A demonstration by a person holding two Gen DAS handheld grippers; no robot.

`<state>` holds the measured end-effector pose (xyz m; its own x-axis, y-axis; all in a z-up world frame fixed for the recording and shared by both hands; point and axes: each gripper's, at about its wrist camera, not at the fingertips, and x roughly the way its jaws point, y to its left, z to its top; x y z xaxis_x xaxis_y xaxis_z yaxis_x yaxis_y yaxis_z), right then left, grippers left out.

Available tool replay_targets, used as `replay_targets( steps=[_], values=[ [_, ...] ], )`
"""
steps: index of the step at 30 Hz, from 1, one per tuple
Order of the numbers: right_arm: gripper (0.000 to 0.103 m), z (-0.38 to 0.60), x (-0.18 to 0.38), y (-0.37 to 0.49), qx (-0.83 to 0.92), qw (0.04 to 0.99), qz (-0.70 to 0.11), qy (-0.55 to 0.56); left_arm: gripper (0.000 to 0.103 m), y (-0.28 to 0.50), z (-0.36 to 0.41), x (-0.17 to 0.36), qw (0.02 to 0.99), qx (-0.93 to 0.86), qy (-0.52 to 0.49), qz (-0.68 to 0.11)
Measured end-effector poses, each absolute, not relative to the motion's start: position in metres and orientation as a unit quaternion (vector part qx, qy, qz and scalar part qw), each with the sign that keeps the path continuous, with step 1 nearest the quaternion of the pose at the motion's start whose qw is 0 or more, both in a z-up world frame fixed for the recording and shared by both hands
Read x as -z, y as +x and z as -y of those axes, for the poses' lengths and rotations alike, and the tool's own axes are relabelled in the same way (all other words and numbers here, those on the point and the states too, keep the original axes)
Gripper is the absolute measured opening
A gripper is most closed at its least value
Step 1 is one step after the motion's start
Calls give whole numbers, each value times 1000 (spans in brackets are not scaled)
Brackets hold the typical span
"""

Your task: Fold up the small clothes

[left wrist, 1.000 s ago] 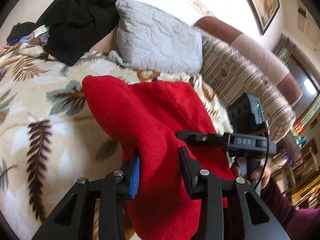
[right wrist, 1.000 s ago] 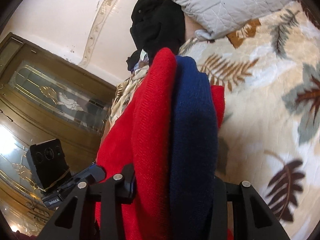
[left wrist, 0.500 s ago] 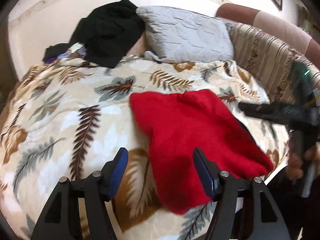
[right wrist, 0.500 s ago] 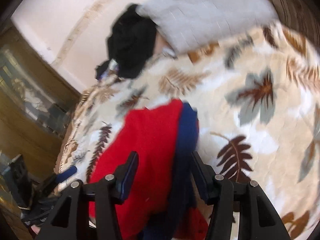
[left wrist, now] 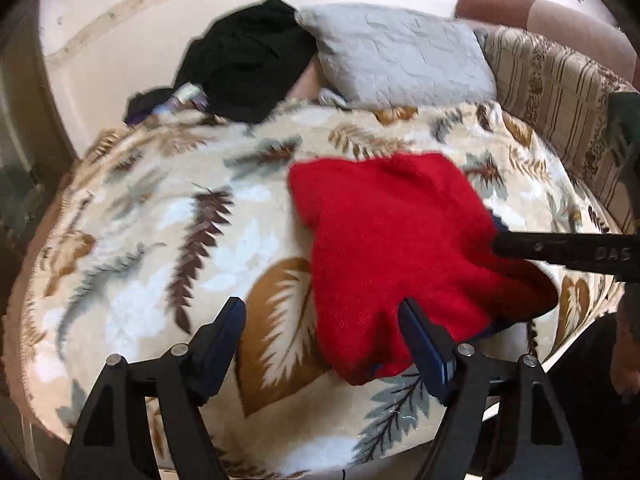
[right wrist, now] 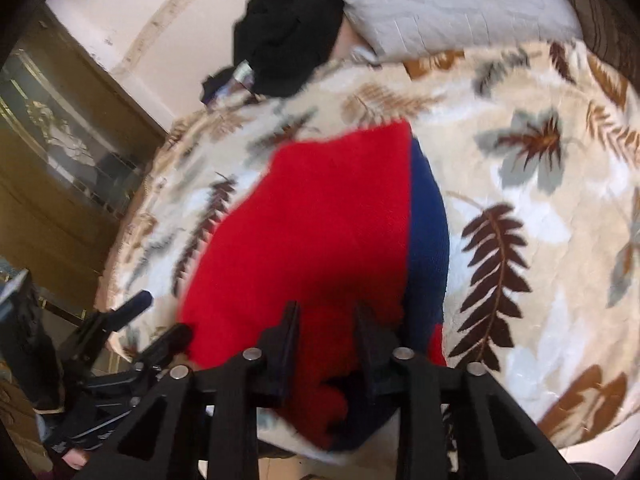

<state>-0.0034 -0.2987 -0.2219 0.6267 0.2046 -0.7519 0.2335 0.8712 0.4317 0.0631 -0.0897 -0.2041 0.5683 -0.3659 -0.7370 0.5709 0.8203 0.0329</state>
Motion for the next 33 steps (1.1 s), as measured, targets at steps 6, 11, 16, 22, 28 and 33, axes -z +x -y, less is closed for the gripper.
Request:
replay_targets(
  steps=[6,11,16,22,28,33],
  values=[
    [33,287,158,-41,43,900,-379,211,86,32,77,147,917,217,145,-303],
    [77,277,117,-73,74,921,-330,194,99,2,66,104,943,177,151,-240],
    [77,270,86,-101,95,934,-298,175,100,-20,56,74,954,164,143,-206],
    [77,259,67,-118,113,938,-285,162,100,-34,45,50,958,156,130,-202],
    [77,249,59,-131,122,937,-287,158,100,-46,35,37,963,143,127,-191],
    [77,240,59,-136,129,934,-298,150,100,-53,29,31,965,138,123,-185]
  ],
)
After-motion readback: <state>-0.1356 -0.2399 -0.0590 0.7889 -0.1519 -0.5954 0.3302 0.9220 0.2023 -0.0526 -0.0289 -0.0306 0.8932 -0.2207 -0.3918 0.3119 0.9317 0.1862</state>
